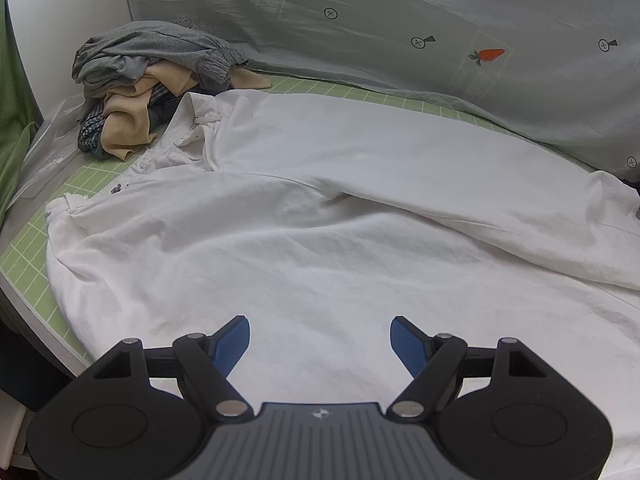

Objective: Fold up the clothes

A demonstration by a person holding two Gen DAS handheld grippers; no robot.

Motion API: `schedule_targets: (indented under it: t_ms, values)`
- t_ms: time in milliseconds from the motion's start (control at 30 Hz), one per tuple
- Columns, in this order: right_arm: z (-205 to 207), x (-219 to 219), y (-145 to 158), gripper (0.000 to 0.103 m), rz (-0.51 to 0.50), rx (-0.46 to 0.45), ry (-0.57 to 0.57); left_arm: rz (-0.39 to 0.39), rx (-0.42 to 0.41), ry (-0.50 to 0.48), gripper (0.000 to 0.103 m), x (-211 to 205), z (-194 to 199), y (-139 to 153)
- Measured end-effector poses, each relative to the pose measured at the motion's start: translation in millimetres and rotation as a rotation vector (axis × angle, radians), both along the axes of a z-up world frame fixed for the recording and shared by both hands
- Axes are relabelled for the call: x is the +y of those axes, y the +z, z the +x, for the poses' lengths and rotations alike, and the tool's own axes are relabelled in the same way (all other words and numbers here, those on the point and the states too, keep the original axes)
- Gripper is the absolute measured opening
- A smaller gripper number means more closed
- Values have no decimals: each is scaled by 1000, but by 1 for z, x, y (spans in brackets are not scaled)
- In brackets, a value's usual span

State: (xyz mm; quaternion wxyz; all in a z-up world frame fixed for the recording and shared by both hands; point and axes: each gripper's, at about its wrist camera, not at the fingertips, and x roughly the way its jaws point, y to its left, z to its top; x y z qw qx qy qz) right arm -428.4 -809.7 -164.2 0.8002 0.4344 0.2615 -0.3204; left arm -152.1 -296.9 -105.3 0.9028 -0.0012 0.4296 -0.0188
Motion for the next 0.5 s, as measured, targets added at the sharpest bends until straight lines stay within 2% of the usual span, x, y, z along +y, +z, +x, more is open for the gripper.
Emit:
schedule_targets:
  t_ms: [200, 333, 433, 500]
  values:
    - [-9, 9, -7, 103, 107, -90, 4, -15, -1, -1, 78, 6, -7, 1]
    - [-4, 15, -6, 103, 114, -104, 14, -30, -4, 16, 78, 17, -9, 3]
    - [-4, 16, -6, 103, 154, -167, 5, -38, -5, 30, 78, 27, -10, 4]
    - [-4, 18, -6, 103, 156, -147, -17, -41, -6, 44, 78, 36, -9, 4]
